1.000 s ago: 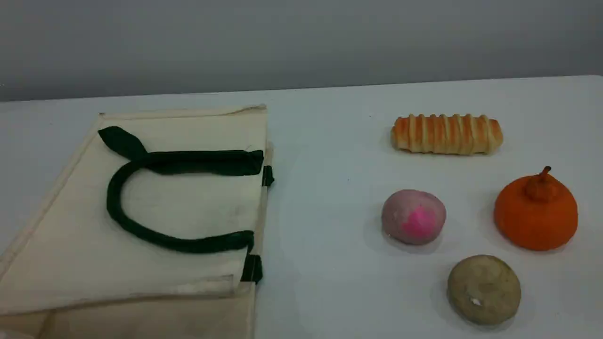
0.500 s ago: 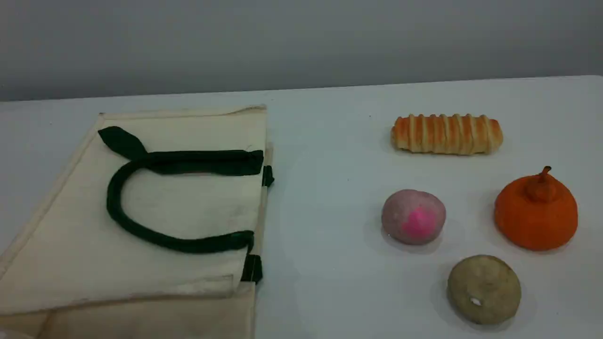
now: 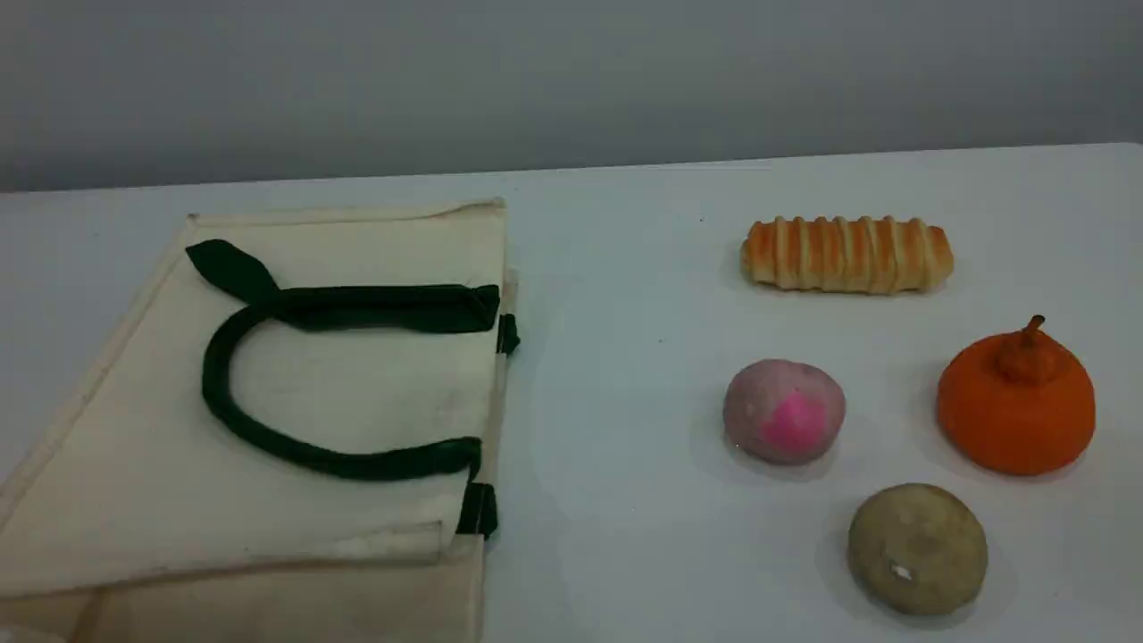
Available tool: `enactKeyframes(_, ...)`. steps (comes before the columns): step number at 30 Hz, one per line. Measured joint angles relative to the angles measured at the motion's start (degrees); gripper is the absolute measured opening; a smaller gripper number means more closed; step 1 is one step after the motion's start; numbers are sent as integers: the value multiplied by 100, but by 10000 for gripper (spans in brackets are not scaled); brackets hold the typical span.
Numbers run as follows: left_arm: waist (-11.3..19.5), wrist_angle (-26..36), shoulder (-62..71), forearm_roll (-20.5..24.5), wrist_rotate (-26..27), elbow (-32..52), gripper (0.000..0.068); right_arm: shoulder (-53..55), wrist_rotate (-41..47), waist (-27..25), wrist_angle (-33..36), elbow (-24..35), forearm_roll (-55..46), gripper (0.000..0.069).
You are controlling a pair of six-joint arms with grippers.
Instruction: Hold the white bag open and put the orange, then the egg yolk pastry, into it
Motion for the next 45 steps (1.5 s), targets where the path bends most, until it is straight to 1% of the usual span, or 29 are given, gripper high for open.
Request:
enactKeyframes(4,-6,-5,0,0,0,0,484,0,6,0,-33,0,141,529)
enactKeyframes(9,-86,-73,32,-54,-34,-29,484,0,33,0,-111,0,667,529)
enactKeyframes(11,-136,-147,170,-123,-38,-114,484,0,-156,0,-166,0,1009,522)
enactKeyframes(14,-134,-369,510,-63,-38,-251,484,224,-660,0,-357,0,1555,496)
enactKeyframes(16,-134,-618,894,69,-38,-306,484,609,-926,0,-677,0,1907,476)
enactKeyframes(19,-134,-1161,1580,45,-73,-436,484,1263,-1229,0,-1262,0,2355,454)
enactKeyframes(22,-134,-1613,2355,45,-246,-584,484,2021,-1503,0,-1879,-5,2617,449)
enactKeyframes(26,-128,-2150,3504,45,-678,-789,484,3176,-1676,0,-2805,-9,2932,448)
enactKeyframes(30,-128,-2577,4710,51,-1101,-995,484,4393,-1802,0,-3536,-148,3127,447)
enactKeyframes(33,-124,-2900,5628,56,-1201,-1159,484,5290,-1908,0,-3723,-464,3284,446)
enactKeyframes(37,-122,-3326,6850,56,-1197,-1482,484,6363,-1969,6,-3511,-953,3368,446)
enactKeyframes(39,-122,-3527,7480,56,-1191,-1715,484,6775,-1969,6,-3617,-1157,3426,445)
enactKeyframes(42,-122,-3556,8347,46,-1187,-2090,484,7282,-2017,6,-3805,-1322,3432,445)
enactKeyframes(45,-122,-3540,9141,32,-1187,-2434,484,7572,-2024,6,-4008,-1334,3468,445)
